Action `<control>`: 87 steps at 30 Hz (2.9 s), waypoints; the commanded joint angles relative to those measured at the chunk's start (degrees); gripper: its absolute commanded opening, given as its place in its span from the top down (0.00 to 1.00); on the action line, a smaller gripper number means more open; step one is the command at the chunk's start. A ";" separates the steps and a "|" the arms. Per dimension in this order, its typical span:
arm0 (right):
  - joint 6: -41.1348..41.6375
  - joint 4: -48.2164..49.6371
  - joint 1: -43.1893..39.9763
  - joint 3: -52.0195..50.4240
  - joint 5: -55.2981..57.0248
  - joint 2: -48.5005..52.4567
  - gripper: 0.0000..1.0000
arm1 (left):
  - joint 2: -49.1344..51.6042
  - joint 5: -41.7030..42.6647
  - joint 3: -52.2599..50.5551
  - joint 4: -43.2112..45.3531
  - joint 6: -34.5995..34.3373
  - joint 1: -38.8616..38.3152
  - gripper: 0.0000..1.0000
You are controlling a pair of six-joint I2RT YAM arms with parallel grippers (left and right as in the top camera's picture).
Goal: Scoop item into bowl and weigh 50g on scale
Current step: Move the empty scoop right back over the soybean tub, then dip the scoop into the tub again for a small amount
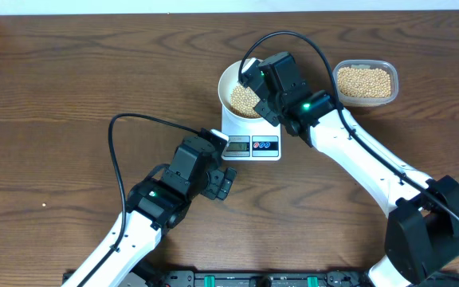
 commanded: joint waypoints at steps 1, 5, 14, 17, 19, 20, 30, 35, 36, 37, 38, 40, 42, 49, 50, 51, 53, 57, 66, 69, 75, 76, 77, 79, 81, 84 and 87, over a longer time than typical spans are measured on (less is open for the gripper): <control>1.16 0.31 -0.11 0.59 0.07 -1.68 0.99 | 0.22 -0.33 1.05 0.13 -0.24 -0.17 0.09; 3.41 0.28 -2.38 0.98 -6.91 -3.41 0.99 | 0.22 -0.33 1.05 0.13 -0.24 -0.17 0.09; 10.03 0.11 -14.64 1.31 -24.81 -11.93 0.99 | 0.22 -0.33 1.05 0.13 -0.26 -0.17 0.09; 13.66 -0.83 -21.14 1.31 -28.96 -14.51 0.99 | 0.22 -0.33 1.05 0.13 -0.26 -0.17 0.09; 15.28 -2.01 -25.38 1.31 -31.06 -15.56 0.99 | 0.22 -0.33 1.05 0.13 -0.24 -0.17 0.09; 15.41 -2.73 -27.52 1.31 -31.87 -15.85 0.99 | 0.22 -0.33 1.05 0.13 -0.26 -0.17 0.09; 14.69 -13.16 -41.59 1.29 -31.06 -15.34 0.99 | 0.22 -0.33 1.05 0.13 -0.24 -0.17 0.09; 14.69 -14.34 -43.36 1.29 -30.03 -13.97 0.99 | 0.22 -0.33 1.05 0.13 -0.24 -0.17 0.09; 14.69 -14.32 -43.34 1.29 -30.05 -13.46 0.99 | 0.22 -0.33 1.05 0.13 -0.24 -0.17 0.09; 14.69 -14.25 -43.32 1.29 -30.05 -13.00 0.99 | 0.22 -0.33 1.05 0.13 -0.26 -0.17 0.09; 14.69 -14.23 -43.28 1.29 -30.03 -12.46 0.99 | 0.22 -0.33 1.05 0.13 -0.26 -0.17 0.09; 14.71 -14.29 -43.28 1.29 -30.03 -11.28 0.99 | 0.22 -0.31 1.05 0.13 -0.26 -0.17 0.09; 14.71 -14.47 -43.28 1.29 -30.08 -9.90 0.99 | 0.22 -0.33 1.05 0.13 -0.24 -0.17 0.09; 14.69 -14.45 -43.23 1.29 -30.08 -6.25 0.99 | 0.22 -0.33 1.05 0.13 -0.24 -0.17 0.09; 14.71 -14.49 -43.23 1.29 -30.08 -5.66 0.99 | 0.22 -0.33 1.05 0.13 -0.26 -0.17 0.09; 14.71 -14.53 -43.23 1.29 -30.21 -5.18 0.99 | 0.22 -0.33 1.05 0.13 -0.24 -0.17 0.09; 14.69 -14.47 -43.23 1.29 -30.27 -4.15 0.99 | 0.22 -0.33 1.05 0.13 -0.26 -0.17 0.09; 14.67 -14.03 -43.01 1.29 -29.99 -2.38 0.99 | 0.22 -0.33 1.05 0.13 -0.24 -0.17 0.09; 14.69 -14.21 -39.82 1.29 -16.20 -1.49 0.99 | 0.22 -0.33 1.05 0.13 -0.26 -0.17 0.09; 14.69 -14.21 -38.12 1.29 -10.99 -1.46 0.99 | 0.22 -0.33 1.05 0.13 -0.24 -0.17 0.09; 13.33 -13.14 -35.32 1.25 -3.91 -0.24 0.99 | 0.22 -0.33 1.05 0.13 -0.26 -0.17 0.09; 13.14 -12.90 -34.88 1.22 -2.95 0.07 0.99 | 0.22 -0.33 1.05 0.13 -0.26 -0.17 0.09; 13.14 -12.70 -34.51 1.22 -1.88 0.55 0.99 | 0.22 -0.33 1.05 0.13 -0.26 -0.17 0.09; 12.98 -12.48 -33.70 1.22 0.94 1.42 0.99 | 0.22 -0.33 1.05 0.13 -0.24 -0.17 0.09; 13.00 -12.39 -32.96 1.22 3.26 2.45 0.99 | 0.22 -0.31 1.05 0.13 -0.26 -0.17 0.09; 13.05 -12.41 -32.28 1.22 1.97 3.37 0.99 | 0.22 -0.33 1.05 0.13 -0.24 -0.17 0.09; 13.79 -12.24 -31.95 1.22 -1.55 3.69 0.99 | 0.22 -0.33 1.05 0.13 -0.24 -0.17 0.09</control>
